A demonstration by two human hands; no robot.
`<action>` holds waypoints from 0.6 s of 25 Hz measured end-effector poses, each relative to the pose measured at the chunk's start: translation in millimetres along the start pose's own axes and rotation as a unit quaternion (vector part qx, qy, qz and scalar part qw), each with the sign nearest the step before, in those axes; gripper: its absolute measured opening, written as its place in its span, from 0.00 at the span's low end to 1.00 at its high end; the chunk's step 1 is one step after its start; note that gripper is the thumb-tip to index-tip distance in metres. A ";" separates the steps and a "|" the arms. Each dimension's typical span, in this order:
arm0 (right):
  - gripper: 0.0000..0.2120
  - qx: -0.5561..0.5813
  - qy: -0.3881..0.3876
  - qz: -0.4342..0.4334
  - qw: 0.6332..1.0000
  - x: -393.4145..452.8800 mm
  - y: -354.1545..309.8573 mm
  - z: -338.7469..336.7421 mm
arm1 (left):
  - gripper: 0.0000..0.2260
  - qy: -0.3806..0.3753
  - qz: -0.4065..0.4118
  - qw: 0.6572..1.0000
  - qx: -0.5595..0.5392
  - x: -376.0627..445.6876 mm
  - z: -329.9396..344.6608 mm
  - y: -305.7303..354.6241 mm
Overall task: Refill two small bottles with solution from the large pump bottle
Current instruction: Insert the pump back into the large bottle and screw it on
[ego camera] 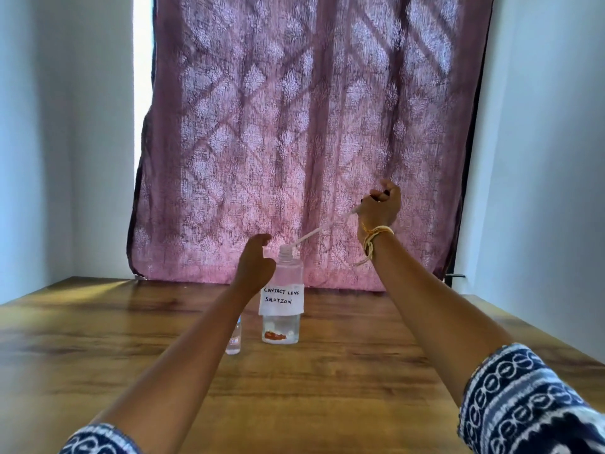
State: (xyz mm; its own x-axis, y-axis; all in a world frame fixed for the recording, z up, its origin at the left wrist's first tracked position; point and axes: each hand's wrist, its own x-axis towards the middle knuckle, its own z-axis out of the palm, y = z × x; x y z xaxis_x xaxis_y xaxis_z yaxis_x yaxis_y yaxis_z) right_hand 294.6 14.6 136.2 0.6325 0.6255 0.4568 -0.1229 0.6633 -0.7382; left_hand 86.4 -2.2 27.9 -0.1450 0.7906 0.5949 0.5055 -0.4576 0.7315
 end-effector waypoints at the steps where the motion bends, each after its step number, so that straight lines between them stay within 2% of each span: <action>1: 0.23 -0.016 -0.001 -0.021 1.000 2.1 -1.7 6.9 | 0.27 -0.053 -0.039 0.998 -0.016 6.1 1.8 -1.7; 4: 0.23 -0.049 -0.002 -0.083 0.995 8.2 -7.3 24.4 | 0.24 -0.132 -0.070 0.988 -0.035 19.0 5.3 -2.5; 7: 0.22 -0.062 -0.028 -0.123 0.990 11.1 -8.8 36.9 | 0.18 -0.149 -0.032 0.988 -0.017 23.6 7.3 -1.3; 10: 0.21 -0.079 -0.042 -0.166 0.982 6.8 -6.6 46.8 | 0.15 -0.160 -0.027 0.985 -0.051 20.7 10.0 -3.2; 13: 0.21 -0.098 -0.082 -0.190 0.973 -0.9 -2.2 54.5 | 0.19 -0.149 -0.038 0.985 -0.083 16.8 11.6 -5.1; 15: 0.21 -0.109 -0.136 -0.188 0.967 -8.1 3.8 59.2 | 0.20 -0.149 -0.041 0.985 -0.079 16.8 11.7 -5.7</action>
State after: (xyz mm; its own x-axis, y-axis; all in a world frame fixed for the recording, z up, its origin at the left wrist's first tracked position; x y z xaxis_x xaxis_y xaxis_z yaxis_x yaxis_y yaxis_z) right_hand 243.7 36.4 159.1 0.3731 0.4622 0.8045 0.2583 0.7811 -0.5685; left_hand 91.0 18.5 29.8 0.0875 0.9010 0.4249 0.3597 -0.4264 0.8299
